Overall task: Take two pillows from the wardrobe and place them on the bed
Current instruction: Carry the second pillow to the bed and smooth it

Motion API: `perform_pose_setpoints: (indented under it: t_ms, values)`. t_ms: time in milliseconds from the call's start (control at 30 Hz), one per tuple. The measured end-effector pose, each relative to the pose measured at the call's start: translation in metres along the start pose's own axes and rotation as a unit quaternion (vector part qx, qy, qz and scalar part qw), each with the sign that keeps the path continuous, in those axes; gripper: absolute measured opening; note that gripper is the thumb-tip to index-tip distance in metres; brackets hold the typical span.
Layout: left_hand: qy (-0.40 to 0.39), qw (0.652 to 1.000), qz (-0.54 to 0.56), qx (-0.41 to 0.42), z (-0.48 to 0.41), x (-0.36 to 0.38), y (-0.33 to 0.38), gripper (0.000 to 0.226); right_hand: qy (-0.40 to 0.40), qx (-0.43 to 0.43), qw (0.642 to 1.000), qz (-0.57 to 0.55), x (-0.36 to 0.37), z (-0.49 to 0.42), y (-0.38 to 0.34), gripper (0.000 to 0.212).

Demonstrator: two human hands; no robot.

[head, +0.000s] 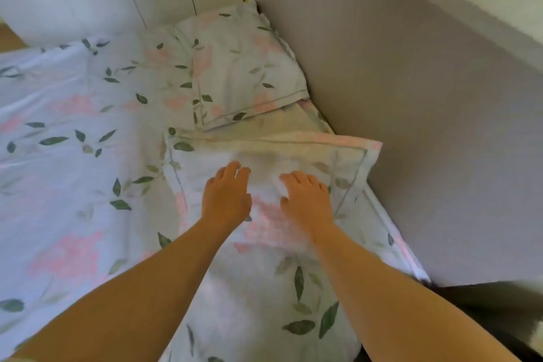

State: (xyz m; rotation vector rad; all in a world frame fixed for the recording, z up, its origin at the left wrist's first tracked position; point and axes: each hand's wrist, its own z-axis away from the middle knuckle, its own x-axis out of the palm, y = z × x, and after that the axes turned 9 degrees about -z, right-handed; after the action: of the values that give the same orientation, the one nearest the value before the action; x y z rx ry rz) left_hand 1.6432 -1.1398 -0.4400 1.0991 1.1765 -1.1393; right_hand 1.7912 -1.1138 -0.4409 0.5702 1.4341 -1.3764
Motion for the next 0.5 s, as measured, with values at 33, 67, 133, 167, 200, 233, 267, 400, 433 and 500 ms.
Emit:
perform_pose_setpoints:
  t_ms: [33, 67, 133, 167, 200, 233, 267, 400, 433, 500]
  values:
    - [-0.035, 0.999, 0.018, -0.016, 0.005, 0.017, -0.001, 0.044, -0.031, 0.012, 0.999, -0.006, 0.013, 0.000, 0.007, 0.046]
    - [-0.065, 0.997, 0.033, -0.030, 0.011, 0.033, -0.001, 0.045, -0.062, 0.027, 0.998, -0.011, 0.027, 0.003, 0.014, 0.045]
    - [-0.108, 0.991, 0.053, -0.052, 0.026, 0.060, -0.001, 0.047, -0.115, 0.049, 0.992, -0.012, 0.052, 0.012, 0.028, 0.043]
    - [-0.133, 0.987, 0.058, -0.063, 0.033, 0.073, 0.000, 0.049, -0.135, 0.058, 0.989, -0.007, 0.062, 0.017, 0.033, 0.041]
    - [-0.156, 0.982, 0.070, -0.077, 0.040, 0.085, 0.000, 0.052, -0.150, 0.072, 0.986, -0.002, 0.073, 0.023, 0.039, 0.040]
    - [-0.173, 0.978, 0.081, -0.088, 0.046, 0.097, 0.001, 0.056, -0.161, 0.089, 0.983, 0.002, 0.082, 0.029, 0.044, 0.039]
    - [-0.181, 0.975, 0.087, -0.098, 0.052, 0.106, 0.002, 0.059, -0.169, 0.106, 0.980, 0.004, 0.092, 0.033, 0.048, 0.039]
    - [-0.179, 0.976, 0.078, -0.097, 0.072, 0.145, 0.004, 0.066, -0.164, 0.151, 0.975, -0.007, 0.124, 0.049, 0.061, 0.040]
    - [-0.170, 0.979, 0.065, -0.088, 0.076, 0.152, 0.004, 0.066, -0.160, 0.154, 0.975, -0.007, 0.131, 0.052, 0.063, 0.043]
    - [-0.128, 0.987, 0.048, -0.079, 0.081, 0.164, 0.001, 0.066, -0.146, 0.165, 0.975, 0.001, 0.145, 0.056, 0.066, 0.049]
